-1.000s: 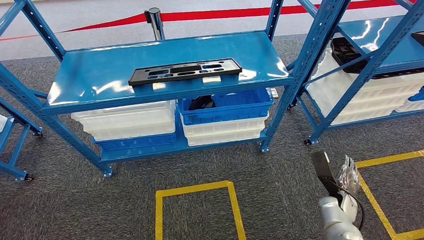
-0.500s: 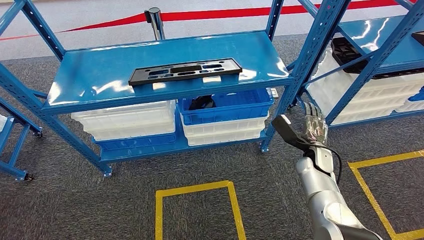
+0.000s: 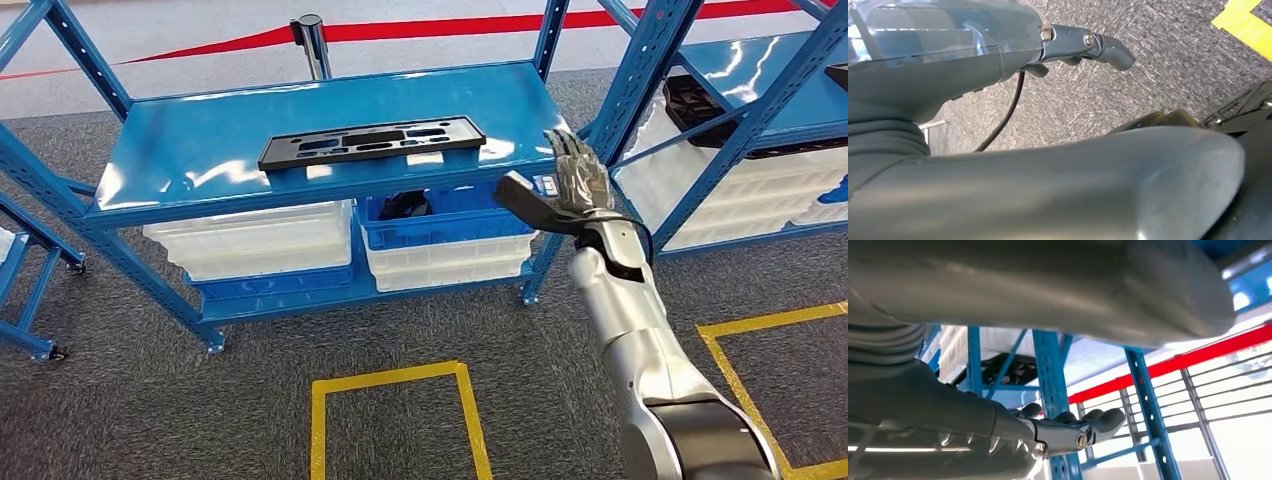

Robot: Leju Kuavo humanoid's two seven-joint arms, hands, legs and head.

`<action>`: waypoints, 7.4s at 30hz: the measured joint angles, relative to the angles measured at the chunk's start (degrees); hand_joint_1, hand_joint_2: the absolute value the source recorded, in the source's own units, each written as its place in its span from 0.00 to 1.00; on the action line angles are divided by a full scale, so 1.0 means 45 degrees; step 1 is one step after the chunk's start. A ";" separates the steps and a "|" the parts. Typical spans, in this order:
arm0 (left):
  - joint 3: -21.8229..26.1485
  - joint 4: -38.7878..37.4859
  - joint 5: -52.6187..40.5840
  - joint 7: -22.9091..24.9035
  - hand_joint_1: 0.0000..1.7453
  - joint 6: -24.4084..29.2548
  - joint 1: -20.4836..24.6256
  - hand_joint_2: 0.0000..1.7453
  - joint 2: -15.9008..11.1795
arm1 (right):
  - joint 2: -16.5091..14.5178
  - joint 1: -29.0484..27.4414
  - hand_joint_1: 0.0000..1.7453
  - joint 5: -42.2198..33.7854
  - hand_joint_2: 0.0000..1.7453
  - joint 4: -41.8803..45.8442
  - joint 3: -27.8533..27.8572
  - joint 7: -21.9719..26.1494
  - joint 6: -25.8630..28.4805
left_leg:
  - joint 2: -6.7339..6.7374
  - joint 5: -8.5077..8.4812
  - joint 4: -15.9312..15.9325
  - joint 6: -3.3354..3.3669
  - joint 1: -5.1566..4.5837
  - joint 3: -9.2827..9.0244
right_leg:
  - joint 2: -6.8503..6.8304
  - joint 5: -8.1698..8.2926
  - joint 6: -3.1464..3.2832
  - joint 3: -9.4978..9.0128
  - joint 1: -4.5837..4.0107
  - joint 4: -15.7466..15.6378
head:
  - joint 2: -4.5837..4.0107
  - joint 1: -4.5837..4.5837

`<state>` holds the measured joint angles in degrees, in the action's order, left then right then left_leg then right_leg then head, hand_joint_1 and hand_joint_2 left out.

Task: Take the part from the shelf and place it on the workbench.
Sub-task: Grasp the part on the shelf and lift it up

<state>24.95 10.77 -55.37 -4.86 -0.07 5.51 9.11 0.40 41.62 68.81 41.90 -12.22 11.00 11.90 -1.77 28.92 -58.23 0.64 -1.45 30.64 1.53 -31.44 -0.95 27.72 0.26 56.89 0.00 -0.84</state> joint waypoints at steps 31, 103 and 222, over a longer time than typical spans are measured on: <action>0.0265 0.0069 -0.0507 -0.0186 0.00 -0.0118 0.0124 0.00 0.0083 | 0.2935 0.2081 0.00 -0.0785 0.00 -0.1089 -0.0831 -0.0285 -0.0263 | -0.0020 -0.0007 -0.0064 0.0016 0.0033 0.0071 | -0.0022 0.0028 -0.0042 0.0018 -0.0026 0.0006 | 0.0000 -0.0010; 0.1200 0.0074 -0.1197 -0.0040 0.00 0.0274 0.0004 0.00 -0.0231 | -0.1515 0.1374 0.00 -0.1243 0.00 -0.3560 -0.3289 0.0969 -0.0833 | -0.0014 -0.0009 -0.0063 0.0016 0.0030 0.0106 | -0.0020 0.0028 -0.0040 0.0055 -0.0023 0.0009 | 0.0000 -0.0013; 0.1906 0.0062 -0.1795 0.0123 0.00 0.0045 -0.0311 0.00 0.0136 | -0.1809 0.1254 0.00 -0.1238 0.00 -0.3763 -0.4149 0.0919 0.0173 | 0.0248 -0.0640 -0.0161 -0.0378 0.0430 0.0975 | -0.0243 0.0558 -0.0037 0.0870 0.0103 0.0212 | 0.0000 0.0109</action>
<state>33.53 11.05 -63.45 -4.31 0.13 4.11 9.72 -7.74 47.27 63.24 24.97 -30.88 15.14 12.68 -0.65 26.04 -58.95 -1.06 0.49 35.03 0.44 -28.92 -1.12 31.63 0.72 57.85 0.00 -0.35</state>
